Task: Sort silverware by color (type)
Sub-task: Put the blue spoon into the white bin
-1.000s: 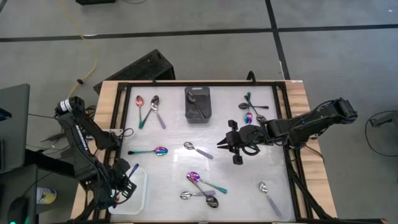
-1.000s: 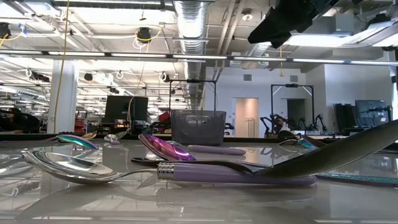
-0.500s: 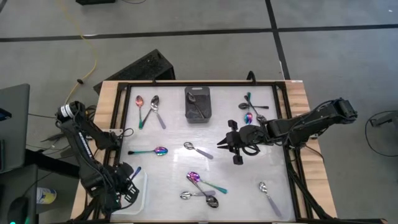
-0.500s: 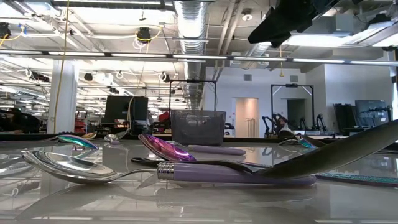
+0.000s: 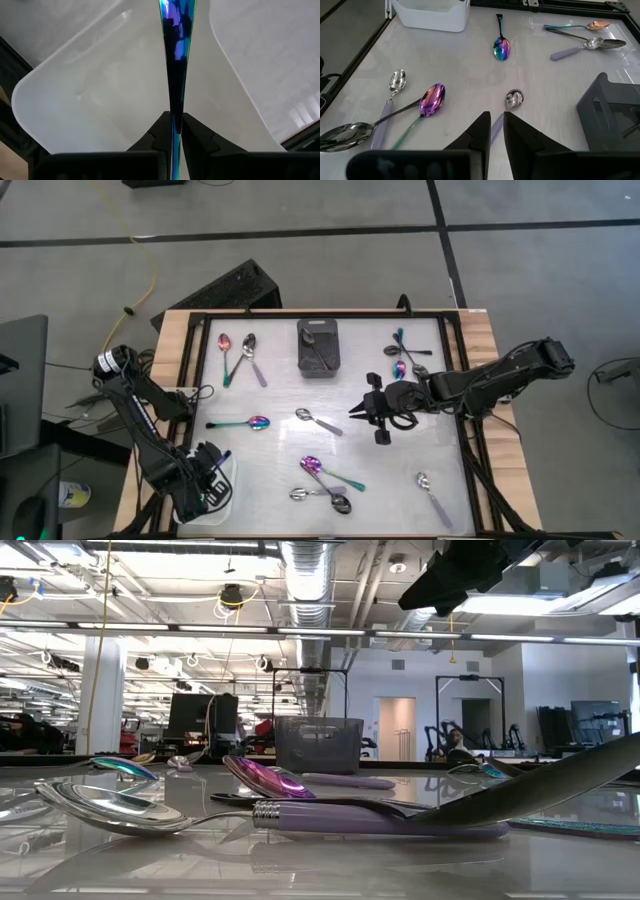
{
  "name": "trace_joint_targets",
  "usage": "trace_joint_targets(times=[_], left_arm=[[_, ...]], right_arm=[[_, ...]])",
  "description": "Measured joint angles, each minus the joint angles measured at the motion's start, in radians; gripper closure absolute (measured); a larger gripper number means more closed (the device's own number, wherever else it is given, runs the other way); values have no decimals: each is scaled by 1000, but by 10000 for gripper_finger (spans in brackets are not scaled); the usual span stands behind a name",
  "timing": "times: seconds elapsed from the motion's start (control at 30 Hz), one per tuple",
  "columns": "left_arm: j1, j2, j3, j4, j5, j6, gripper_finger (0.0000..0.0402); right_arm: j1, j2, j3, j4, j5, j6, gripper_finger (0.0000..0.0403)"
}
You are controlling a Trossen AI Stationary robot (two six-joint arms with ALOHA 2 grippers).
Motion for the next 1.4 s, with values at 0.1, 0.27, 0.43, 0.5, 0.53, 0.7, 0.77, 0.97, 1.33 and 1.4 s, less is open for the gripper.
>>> trace_joint_targets(times=[0.1, 0.27, 0.43, 0.5, 0.53, 0.7, 0.77, 0.97, 1.33, 1.4], left_arm=[[1, 0, 0, -3, 0, 7, 386], [0, 0, 0, -4, -7, 13, 386], [-4, -2, -71, 78, -18, 5, 386], [-4, -2, -92, 118, -2, 3, 386], [-4, -2, -98, 129, 2, 4, 386], [-12, -2, -100, 129, 3, 13, 386], [-16, -2, -100, 130, 17, 11, 386], [-23, -2, -100, 131, 61, -14, 386], [-19, -2, -100, 136, 32, 2, 386], [-19, -2, -100, 137, 39, 2, 386]], right_arm=[[0, 0, 0, 0, 0, -5, 326], [0, 0, 0, -1, 0, -26, 326], [0, 0, 0, -2, 0, -26, 326], [0, 0, 0, -3, 0, -26, 326], [0, 0, 0, -3, 0, -27, 326], [0, 0, 0, -4, 0, -29, 326], [0, 0, 0, -4, 0, -29, 326], [0, 0, 0, -4, 0, -26, 326], [0, 0, 0, -4, 0, -26, 326], [0, 0, 0, -5, 0, -26, 326]])
